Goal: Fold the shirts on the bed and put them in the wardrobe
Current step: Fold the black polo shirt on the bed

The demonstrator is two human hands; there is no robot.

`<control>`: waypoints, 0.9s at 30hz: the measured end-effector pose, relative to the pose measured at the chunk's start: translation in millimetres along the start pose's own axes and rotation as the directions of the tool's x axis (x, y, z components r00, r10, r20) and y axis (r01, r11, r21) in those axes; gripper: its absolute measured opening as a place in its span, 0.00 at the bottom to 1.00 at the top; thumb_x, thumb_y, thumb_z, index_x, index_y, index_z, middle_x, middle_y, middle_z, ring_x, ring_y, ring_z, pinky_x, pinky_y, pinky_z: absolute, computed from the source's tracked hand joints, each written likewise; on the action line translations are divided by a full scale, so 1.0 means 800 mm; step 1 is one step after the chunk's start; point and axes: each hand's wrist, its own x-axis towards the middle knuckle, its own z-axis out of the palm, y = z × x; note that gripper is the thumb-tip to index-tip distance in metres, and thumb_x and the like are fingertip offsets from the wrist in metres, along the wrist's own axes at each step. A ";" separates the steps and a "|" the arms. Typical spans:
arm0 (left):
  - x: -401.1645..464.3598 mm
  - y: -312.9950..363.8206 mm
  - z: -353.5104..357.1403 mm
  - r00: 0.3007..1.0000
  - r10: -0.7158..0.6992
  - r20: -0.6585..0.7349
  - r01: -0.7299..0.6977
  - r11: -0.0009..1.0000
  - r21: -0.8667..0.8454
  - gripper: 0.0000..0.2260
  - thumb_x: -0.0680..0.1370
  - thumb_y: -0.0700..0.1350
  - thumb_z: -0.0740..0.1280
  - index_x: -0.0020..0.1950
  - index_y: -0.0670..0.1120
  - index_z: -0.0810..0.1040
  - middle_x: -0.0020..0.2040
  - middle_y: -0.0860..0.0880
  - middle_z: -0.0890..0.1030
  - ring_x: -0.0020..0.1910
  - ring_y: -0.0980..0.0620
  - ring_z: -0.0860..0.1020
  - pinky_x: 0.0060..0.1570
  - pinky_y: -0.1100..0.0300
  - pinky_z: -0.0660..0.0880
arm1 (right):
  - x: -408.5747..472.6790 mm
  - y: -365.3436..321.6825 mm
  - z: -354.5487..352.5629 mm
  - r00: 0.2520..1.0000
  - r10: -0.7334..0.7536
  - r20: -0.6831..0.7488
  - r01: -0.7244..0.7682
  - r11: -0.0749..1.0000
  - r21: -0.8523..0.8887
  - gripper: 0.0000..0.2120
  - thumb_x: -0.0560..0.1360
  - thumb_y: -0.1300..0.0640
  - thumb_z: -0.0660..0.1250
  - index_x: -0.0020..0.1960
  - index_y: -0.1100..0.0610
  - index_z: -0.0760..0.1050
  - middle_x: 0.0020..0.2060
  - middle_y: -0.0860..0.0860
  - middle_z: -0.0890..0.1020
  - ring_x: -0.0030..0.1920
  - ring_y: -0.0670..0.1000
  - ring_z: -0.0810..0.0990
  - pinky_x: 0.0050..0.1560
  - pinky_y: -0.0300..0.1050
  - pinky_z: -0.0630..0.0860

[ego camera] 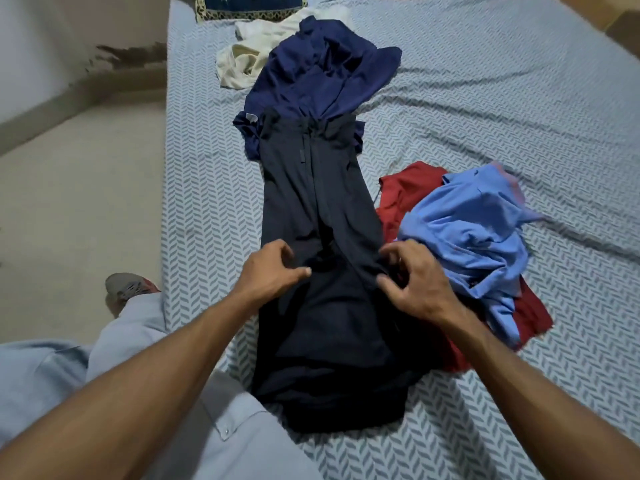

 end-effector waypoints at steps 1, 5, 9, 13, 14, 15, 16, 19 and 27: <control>-0.009 -0.004 0.000 0.999 -0.040 0.017 0.039 0.996 0.075 0.21 0.67 0.61 0.78 0.51 0.50 0.77 0.46 0.51 0.81 0.47 0.49 0.79 0.45 0.55 0.74 | -0.025 0.002 -0.003 0.997 -0.024 0.076 0.025 1.000 -0.006 0.22 0.67 0.45 0.71 0.59 0.51 0.76 0.47 0.47 0.76 0.48 0.50 0.75 0.55 0.51 0.75; -0.031 -0.010 0.001 0.976 -0.188 0.110 0.190 0.982 -0.008 0.20 0.65 0.55 0.81 0.38 0.46 0.74 0.35 0.50 0.78 0.36 0.49 0.76 0.33 0.59 0.67 | -0.098 0.016 -0.009 0.946 -0.035 0.322 0.054 0.997 -0.051 0.38 0.62 0.41 0.70 0.71 0.44 0.68 0.58 0.44 0.72 0.60 0.49 0.73 0.60 0.54 0.74; -0.049 -0.010 0.007 0.974 -0.187 0.126 0.213 0.947 -0.242 0.14 0.68 0.44 0.78 0.32 0.47 0.73 0.31 0.47 0.74 0.32 0.49 0.72 0.33 0.59 0.65 | -0.125 0.025 -0.012 0.928 -0.018 0.373 0.047 0.996 -0.070 0.43 0.61 0.44 0.67 0.76 0.41 0.61 0.65 0.44 0.68 0.64 0.49 0.70 0.63 0.55 0.73; -0.066 -0.015 -0.001 0.963 -0.206 0.172 0.266 0.814 -0.517 0.08 0.74 0.46 0.70 0.49 0.43 0.78 0.42 0.44 0.82 0.38 0.49 0.79 0.36 0.59 0.74 | -0.134 0.028 -0.015 0.924 -0.064 0.377 0.114 0.987 -0.112 0.42 0.60 0.51 0.66 0.75 0.42 0.64 0.65 0.45 0.69 0.63 0.49 0.72 0.63 0.47 0.74; -0.071 -0.022 -0.001 0.950 -0.213 0.230 0.306 0.792 -0.529 0.10 0.75 0.48 0.69 0.53 0.44 0.78 0.45 0.42 0.83 0.39 0.47 0.80 0.37 0.55 0.76 | -0.137 0.031 -0.013 0.927 -0.074 0.369 0.131 0.983 -0.132 0.41 0.60 0.54 0.67 0.74 0.43 0.66 0.64 0.46 0.71 0.61 0.51 0.74 0.60 0.47 0.76; -0.077 -0.028 -0.002 0.940 -0.206 0.272 0.322 0.797 -0.511 0.12 0.76 0.49 0.70 0.55 0.43 0.77 0.44 0.41 0.82 0.37 0.47 0.80 0.33 0.55 0.76 | -0.139 0.035 -0.011 0.935 -0.076 0.346 0.135 0.980 -0.148 0.39 0.61 0.58 0.68 0.72 0.46 0.68 0.61 0.48 0.73 0.59 0.53 0.76 0.57 0.48 0.77; -0.083 -0.033 0.000 0.934 -0.194 0.301 0.322 0.823 -0.468 0.15 0.75 0.49 0.73 0.54 0.42 0.75 0.41 0.40 0.80 0.33 0.48 0.78 0.29 0.55 0.76 | -0.142 0.039 -0.009 0.948 -0.076 0.308 0.130 0.979 -0.157 0.37 0.62 0.62 0.68 0.70 0.47 0.70 0.58 0.50 0.75 0.56 0.55 0.78 0.54 0.50 0.79; -0.102 -0.047 0.012 0.903 -0.187 0.386 0.357 0.827 -0.435 0.22 0.71 0.40 0.78 0.58 0.42 0.70 0.51 0.37 0.79 0.42 0.43 0.81 0.31 0.47 0.80 | -0.156 0.044 -0.008 0.981 -0.110 0.158 0.138 0.975 -0.177 0.30 0.64 0.68 0.69 0.64 0.50 0.74 0.50 0.51 0.79 0.47 0.57 0.81 0.44 0.46 0.79; -0.112 -0.065 0.026 0.908 -0.167 0.384 0.331 0.847 -0.415 0.21 0.72 0.37 0.78 0.52 0.46 0.66 0.39 0.43 0.75 0.31 0.49 0.76 0.32 0.49 0.81 | -0.183 0.036 -0.024 0.973 -0.005 0.231 0.053 0.978 -0.200 0.20 0.67 0.51 0.65 0.59 0.47 0.76 0.44 0.47 0.78 0.44 0.54 0.81 0.40 0.48 0.79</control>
